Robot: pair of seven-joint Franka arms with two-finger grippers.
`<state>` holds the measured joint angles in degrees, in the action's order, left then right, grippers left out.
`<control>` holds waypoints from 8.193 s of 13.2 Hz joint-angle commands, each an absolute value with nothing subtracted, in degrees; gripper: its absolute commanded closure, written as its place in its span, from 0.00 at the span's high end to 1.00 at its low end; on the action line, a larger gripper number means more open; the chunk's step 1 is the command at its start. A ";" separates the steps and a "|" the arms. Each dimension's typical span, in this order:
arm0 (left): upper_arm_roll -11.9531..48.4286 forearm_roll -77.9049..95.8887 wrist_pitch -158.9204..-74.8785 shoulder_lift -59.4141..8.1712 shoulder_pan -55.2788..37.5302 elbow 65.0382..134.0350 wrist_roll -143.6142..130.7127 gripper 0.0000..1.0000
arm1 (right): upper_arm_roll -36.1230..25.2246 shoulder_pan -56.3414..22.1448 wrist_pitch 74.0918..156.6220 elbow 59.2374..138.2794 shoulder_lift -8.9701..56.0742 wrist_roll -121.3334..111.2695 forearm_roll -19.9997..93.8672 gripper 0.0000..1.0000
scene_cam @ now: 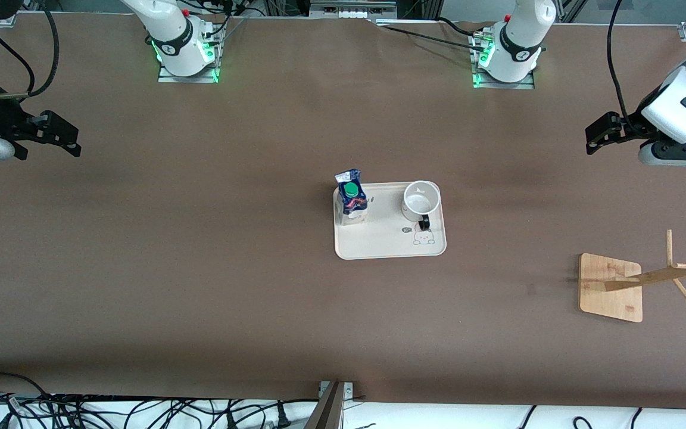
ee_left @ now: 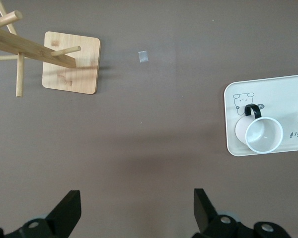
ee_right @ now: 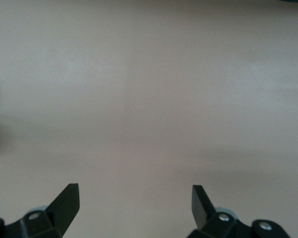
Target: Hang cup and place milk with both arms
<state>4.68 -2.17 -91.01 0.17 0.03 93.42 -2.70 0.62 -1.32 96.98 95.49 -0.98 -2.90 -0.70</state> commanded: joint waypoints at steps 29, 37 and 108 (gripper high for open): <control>5.63 -1.32 -108.69 -24.95 -24.77 92.27 -36.98 1.00 | 0.18 -0.18 95.62 94.48 -0.09 -3.08 -1.14 1.00; 5.63 -1.41 -135.00 -27.59 -28.47 109.42 -44.30 0.88 | 0.44 -0.70 95.71 94.48 -0.09 -2.81 -1.14 1.00; 1.06 0.96 -101.34 0.70 -1.67 98.61 -1.49 1.00 | -14.23 -17.58 113.27 98.77 21.01 -12.22 5.19 0.41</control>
